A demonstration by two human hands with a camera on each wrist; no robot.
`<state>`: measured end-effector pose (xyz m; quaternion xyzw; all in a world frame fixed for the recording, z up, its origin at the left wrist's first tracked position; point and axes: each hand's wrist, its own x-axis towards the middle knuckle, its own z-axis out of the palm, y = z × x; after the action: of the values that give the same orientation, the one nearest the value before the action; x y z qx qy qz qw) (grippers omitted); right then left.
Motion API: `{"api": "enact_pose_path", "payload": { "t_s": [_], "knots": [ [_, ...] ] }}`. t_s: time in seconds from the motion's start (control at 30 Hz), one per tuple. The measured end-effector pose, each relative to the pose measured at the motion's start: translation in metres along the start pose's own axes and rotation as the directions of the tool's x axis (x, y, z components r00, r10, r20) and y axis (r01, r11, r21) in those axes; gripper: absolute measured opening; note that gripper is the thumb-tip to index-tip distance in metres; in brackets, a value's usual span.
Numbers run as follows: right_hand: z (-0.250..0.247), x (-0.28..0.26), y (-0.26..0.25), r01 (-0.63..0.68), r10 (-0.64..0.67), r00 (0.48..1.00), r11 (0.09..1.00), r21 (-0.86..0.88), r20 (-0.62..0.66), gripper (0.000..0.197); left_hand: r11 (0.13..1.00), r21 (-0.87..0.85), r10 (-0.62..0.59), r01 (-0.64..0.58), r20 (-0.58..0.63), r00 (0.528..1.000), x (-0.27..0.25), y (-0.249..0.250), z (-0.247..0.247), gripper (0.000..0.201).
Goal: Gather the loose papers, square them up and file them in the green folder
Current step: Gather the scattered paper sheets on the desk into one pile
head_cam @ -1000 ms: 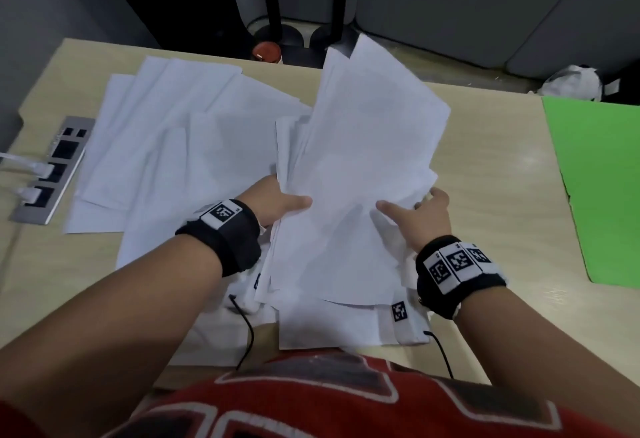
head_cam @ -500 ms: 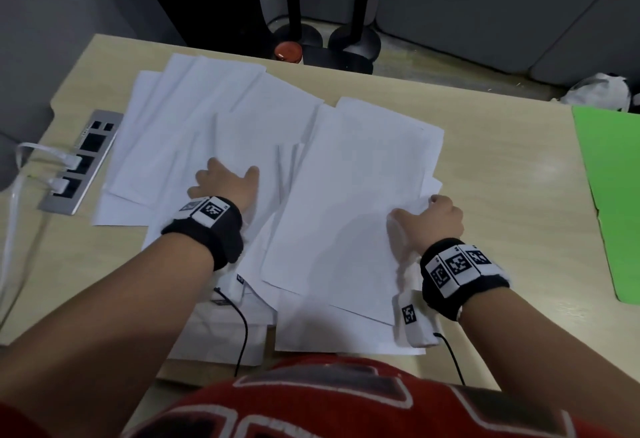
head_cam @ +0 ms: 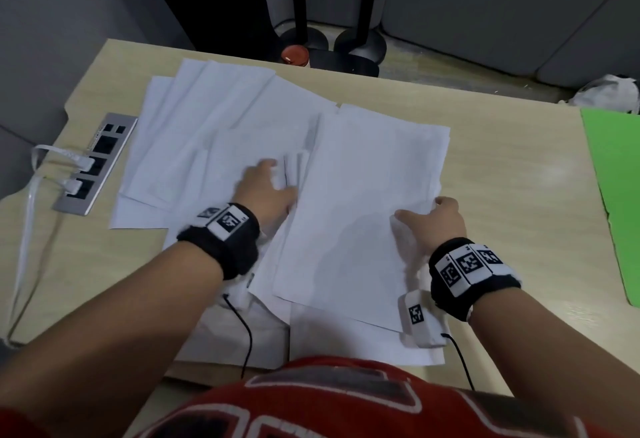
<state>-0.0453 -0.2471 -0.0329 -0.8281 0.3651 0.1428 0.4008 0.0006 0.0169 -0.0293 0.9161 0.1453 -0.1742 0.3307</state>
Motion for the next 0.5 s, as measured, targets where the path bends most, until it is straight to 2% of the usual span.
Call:
{"api": "enact_pose_path", "payload": {
  "t_s": [0.03, 0.1, 0.17, 0.2, 0.23, 0.4, 0.5],
  "knots": [
    [0.001, 0.0, 0.001, -0.001, 0.001, 1.0, 1.0, -0.01, -0.011, 0.077, 0.995, 0.053, -0.079, 0.085, -0.103, 0.992, 0.008, -0.007, -0.013, 0.066],
    [0.003, -0.001, 0.001, 0.002, -0.003, 0.999, 1.0, -0.013, -0.049, 0.079, 0.939, 0.085, -0.307, 0.334, -0.231, 0.923, 0.019, -0.027, -0.035, 0.069],
    [0.006, -0.002, 0.0, 0.018, -0.017, 0.997, 1.0, 0.014, -0.073, 0.082, 0.854, 0.013, -0.503, 0.52, -0.229, 0.833, 0.021, -0.042, -0.045, 0.073],
    [0.006, -0.002, 0.0, 0.032, -0.029, 0.997, 0.999, 0.037, -0.07, 0.083, 0.837, -0.004, -0.534, 0.547, -0.223, 0.816, 0.02, -0.045, -0.044, 0.075],
    [0.007, -0.003, -0.001, 0.047, -0.044, 0.997, 0.997, 0.059, -0.06, 0.084, 0.841, -0.006, -0.529, 0.542, -0.22, 0.819, 0.018, -0.046, -0.04, 0.076],
    [0.006, -0.007, -0.004, 0.103, -0.103, 0.995, 0.992, 0.074, -0.007, 0.084, 0.92, 0.022, -0.388, 0.392, -0.103, 0.916, 0.002, -0.016, -0.01, 0.077],
    [0.006, -0.008, -0.005, 0.094, -0.096, 0.995, 0.992, 0.083, 0.021, 0.082, 0.956, -0.048, -0.29, 0.289, -0.037, 0.956, -0.01, -0.002, 0.011, 0.074]
  ]
}}
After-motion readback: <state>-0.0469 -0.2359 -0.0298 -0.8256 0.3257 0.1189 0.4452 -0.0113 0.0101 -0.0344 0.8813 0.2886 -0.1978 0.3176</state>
